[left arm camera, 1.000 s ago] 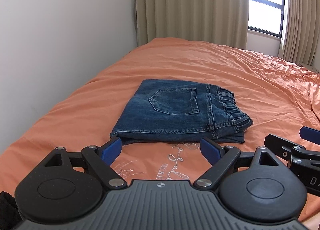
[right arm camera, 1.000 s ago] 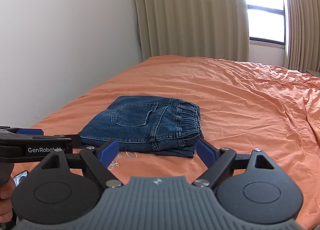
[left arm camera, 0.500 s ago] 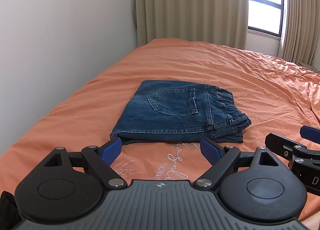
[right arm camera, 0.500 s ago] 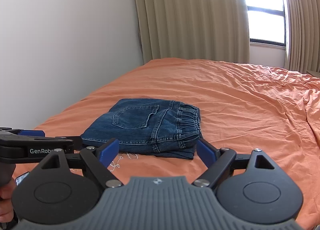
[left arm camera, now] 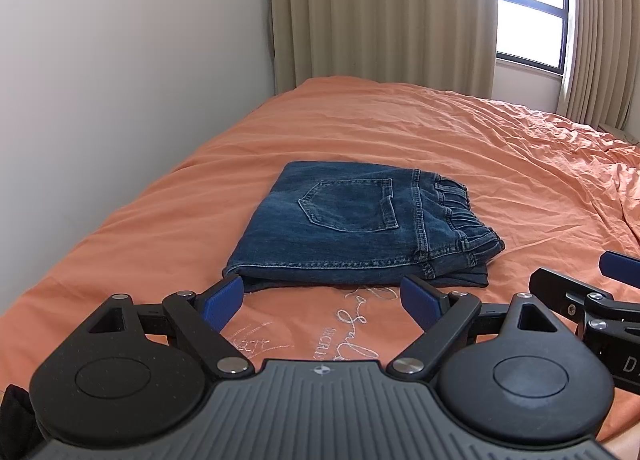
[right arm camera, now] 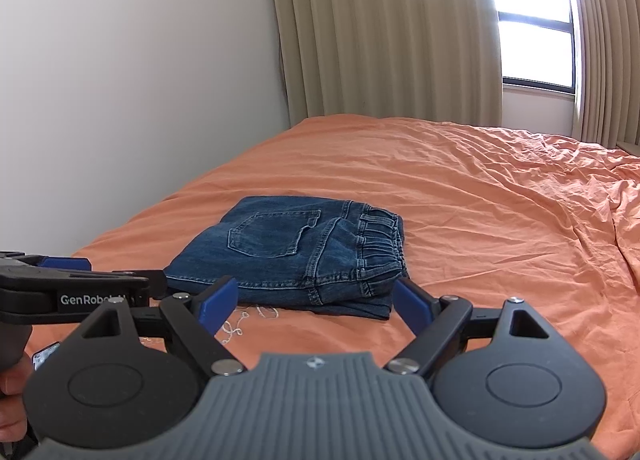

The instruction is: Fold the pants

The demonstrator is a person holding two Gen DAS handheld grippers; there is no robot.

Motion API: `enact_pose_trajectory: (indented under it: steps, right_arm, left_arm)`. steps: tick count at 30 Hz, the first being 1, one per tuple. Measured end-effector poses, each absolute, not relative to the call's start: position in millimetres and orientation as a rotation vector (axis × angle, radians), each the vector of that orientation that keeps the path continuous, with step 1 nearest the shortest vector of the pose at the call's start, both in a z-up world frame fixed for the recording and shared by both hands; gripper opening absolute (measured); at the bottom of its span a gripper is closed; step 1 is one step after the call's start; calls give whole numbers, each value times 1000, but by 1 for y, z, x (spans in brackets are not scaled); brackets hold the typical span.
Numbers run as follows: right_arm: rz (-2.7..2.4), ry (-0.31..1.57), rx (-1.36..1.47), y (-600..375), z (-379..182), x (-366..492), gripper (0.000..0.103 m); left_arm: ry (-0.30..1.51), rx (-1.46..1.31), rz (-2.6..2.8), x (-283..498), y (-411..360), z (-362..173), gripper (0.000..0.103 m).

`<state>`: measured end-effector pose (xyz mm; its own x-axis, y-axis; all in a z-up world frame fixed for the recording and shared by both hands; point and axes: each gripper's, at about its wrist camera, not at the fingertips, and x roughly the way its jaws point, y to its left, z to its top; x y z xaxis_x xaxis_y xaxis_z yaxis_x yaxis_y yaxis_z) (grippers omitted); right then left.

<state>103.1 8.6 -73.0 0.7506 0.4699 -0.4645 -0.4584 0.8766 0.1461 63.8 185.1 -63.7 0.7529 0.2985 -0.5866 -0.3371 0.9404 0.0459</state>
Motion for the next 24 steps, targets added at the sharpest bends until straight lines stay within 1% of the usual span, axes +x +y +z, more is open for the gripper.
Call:
enact_pose_trajectory:
  steps: [24]
  right_arm:
    - [482, 531, 37, 5, -73, 103, 81]
  left_arm:
    - [629, -66, 336, 66, 184, -60, 103]
